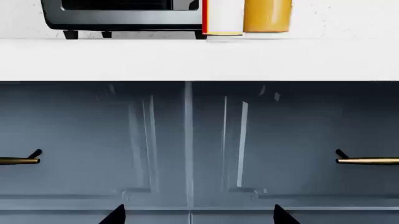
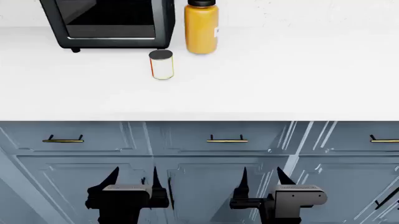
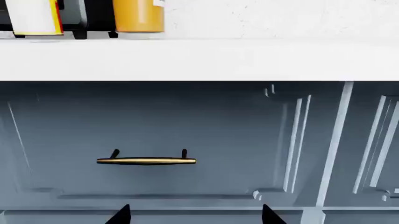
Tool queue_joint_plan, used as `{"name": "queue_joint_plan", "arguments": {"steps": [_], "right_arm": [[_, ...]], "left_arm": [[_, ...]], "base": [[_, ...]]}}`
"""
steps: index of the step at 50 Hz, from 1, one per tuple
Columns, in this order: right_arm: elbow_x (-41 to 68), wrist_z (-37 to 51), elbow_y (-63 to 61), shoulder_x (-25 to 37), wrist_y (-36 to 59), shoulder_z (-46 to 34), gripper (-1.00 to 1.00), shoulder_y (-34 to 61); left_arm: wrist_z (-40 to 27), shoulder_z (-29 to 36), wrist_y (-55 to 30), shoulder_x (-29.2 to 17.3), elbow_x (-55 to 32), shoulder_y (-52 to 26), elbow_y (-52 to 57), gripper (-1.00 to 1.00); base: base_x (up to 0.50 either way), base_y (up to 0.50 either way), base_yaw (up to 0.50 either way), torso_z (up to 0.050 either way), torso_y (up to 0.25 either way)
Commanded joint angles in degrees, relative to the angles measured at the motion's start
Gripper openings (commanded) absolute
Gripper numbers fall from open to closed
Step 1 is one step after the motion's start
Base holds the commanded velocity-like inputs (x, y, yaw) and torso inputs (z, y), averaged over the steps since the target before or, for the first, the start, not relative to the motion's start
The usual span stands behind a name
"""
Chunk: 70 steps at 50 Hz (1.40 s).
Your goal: Pick the canned food and cereal from the counter and place them in the cabinets closest to them.
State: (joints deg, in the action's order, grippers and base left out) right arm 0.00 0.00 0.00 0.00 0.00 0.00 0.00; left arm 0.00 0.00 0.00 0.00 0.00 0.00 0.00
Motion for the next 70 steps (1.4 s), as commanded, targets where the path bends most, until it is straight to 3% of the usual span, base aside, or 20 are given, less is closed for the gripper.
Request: {"name": "queue_joint_plan", "arguments": {"steps": [1,9,16,27,32,34,44,53,70], "right_arm": [[1.46,0.72,-0.21,0.87,0.22,-1.12,1.0,-0.04],[4.13,1.74,-10.08,2.6,2.18,-3.4,1.0,-2.5],[6.42,3.16,-35.44,5.75,18.51,-2.91,1.0,-2.04],[10.26,6.54,-59.87,8.88,44.77,-2.76,1.0,12.2],[27.32,26.49,-59.97,25.58,37.91,-9.61,1.0,12.94],[31.21,30.84,-59.9,28.94,36.76,-11.06,1.0,13.55],[33.12,33.5,-59.2,30.01,37.18,-11.65,1.0,14.35],[34.26,35.99,-59.7,32.02,36.63,-13.84,1.0,15.57],[37.99,47.9,-59.82,41.73,31.3,-24.54,1.0,21.45]], "left_arm": [[0.68,1.05,0.15,-1.13,-2.45,0.59,1.06,1.0],[2.32,1.82,-3.39,-3.62,-7.49,1.87,7.79,1.0],[0.9,-0.85,-16.72,-6.91,-13.49,-2.17,27.32,1.0],[-5.07,-6.14,-31.15,-9.71,-20.57,-15.5,43.87,1.0],[-5.46,-8.68,-34.27,-11.06,-24.11,-16.26,47.91,1.0],[-5.49,-9.59,-35.45,-11.39,-25.81,-16.07,49.25,1.0],[-6.72,-5.29,-32.43,-13.22,-19.29,-14.6,49.89,1.0],[-9.09,-5.77,-33.07,-12.95,-18.35,-15.82,49.5,1.0],[-9.7,-5.52,-35.3,-13.74,-20.03,-15.87,50.06,1.0]], "base": [[0.0,0.0,0.0,0.0,0.0],[0.0,0.0,0.0,0.017,0.0],[0.0,0.0,0.0,0.05,0.001],[0.0,0.0,0.0,0.05,0.001],[0.0,0.0,0.0,0.05,0.002],[0.0,0.0,0.0,0.05,0.002],[0.1,0.4,0.0,0.007,0.0],[0.19,0.5,0.0,0.0,0.0],[0.26,0.48,0.0,0.0,0.0]]}}
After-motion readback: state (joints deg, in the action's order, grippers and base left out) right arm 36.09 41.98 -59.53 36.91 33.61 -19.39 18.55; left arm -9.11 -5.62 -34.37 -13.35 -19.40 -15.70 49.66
